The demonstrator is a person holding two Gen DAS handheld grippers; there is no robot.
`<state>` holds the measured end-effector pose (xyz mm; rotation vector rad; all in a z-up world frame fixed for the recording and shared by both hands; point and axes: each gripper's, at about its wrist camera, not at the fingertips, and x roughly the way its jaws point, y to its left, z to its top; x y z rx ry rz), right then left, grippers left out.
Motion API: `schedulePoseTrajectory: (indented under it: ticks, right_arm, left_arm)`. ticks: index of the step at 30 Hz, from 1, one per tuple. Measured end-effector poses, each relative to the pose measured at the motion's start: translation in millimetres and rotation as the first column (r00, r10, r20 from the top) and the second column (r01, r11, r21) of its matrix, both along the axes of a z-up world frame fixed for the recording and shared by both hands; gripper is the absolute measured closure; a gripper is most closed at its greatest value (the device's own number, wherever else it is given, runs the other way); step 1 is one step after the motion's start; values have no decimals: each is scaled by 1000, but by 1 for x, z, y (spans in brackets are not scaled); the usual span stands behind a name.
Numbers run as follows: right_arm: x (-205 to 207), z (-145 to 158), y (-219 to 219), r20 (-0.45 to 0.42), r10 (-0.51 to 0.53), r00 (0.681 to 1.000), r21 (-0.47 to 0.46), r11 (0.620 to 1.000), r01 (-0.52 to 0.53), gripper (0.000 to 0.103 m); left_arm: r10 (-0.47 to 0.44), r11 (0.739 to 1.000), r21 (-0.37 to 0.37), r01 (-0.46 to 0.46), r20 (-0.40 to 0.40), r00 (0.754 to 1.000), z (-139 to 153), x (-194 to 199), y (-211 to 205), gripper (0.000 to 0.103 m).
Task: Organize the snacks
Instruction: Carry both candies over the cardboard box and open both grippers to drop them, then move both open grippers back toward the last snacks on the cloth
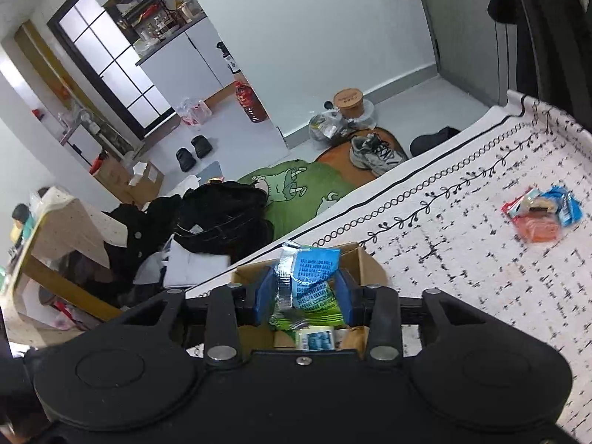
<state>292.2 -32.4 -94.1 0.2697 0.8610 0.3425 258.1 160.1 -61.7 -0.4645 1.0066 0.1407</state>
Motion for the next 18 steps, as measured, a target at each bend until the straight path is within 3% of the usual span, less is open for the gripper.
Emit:
schedulePoseTrajectory:
  ticks: [16,18]
  right_arm:
    - [-23,-1,-47,-34,-55,998,-87,995,52,48]
    - [-27,0,-55,-28,-66,997,-93,994,63,43]
  left_arm:
    - [-30,999,32,28,35,999,15,-7,-18,14]
    - [-39,999,32,38,38,999,17,-8,-22,12]
